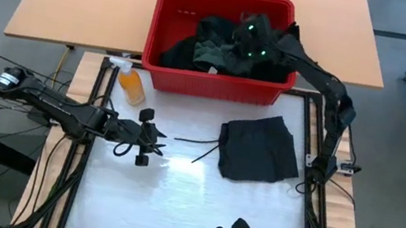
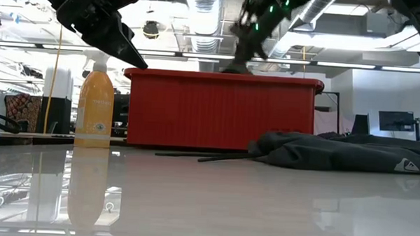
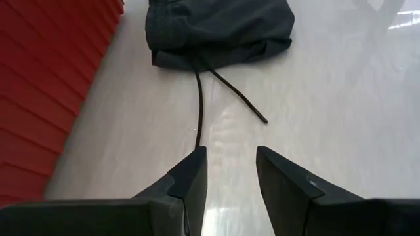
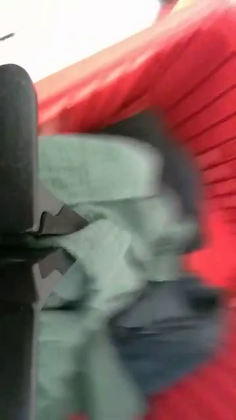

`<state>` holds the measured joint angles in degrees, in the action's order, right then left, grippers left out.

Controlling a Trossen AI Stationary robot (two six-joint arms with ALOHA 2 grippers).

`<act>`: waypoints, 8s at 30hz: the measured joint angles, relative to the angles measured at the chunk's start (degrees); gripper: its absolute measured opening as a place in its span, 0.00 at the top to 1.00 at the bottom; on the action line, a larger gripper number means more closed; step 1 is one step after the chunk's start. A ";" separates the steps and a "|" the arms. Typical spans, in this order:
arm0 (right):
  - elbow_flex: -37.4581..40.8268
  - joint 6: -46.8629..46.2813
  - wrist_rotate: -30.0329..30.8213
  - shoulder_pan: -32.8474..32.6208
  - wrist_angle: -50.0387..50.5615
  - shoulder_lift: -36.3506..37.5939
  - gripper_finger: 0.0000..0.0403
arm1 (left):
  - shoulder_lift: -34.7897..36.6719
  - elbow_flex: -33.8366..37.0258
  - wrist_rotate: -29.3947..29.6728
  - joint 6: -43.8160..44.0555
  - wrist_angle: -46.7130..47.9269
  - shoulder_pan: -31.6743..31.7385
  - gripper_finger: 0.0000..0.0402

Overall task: Fold laundry
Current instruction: Fold the dark green shirt

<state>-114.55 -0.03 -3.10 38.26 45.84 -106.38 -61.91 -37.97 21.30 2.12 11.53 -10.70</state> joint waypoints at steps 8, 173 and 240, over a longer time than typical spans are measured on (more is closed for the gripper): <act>-14.79 -2.39 -15.30 -0.55 -24.93 8.99 0.95 | 0.00 -0.01 0.25 -0.17 0.30 0.00 0.70; 70.91 -33.11 4.92 -48.54 -78.05 10.20 0.75 | -7.83 0.38 -1.36 22.37 20.97 -15.18 1.00; 51.20 -18.05 -17.40 -33.58 -26.29 5.45 0.40 | 47.28 10.55 -34.59 22.81 34.10 -7.68 1.00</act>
<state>-63.35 -18.08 -20.50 4.69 19.55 -100.92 -14.63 -27.42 -13.29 24.93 45.63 -18.38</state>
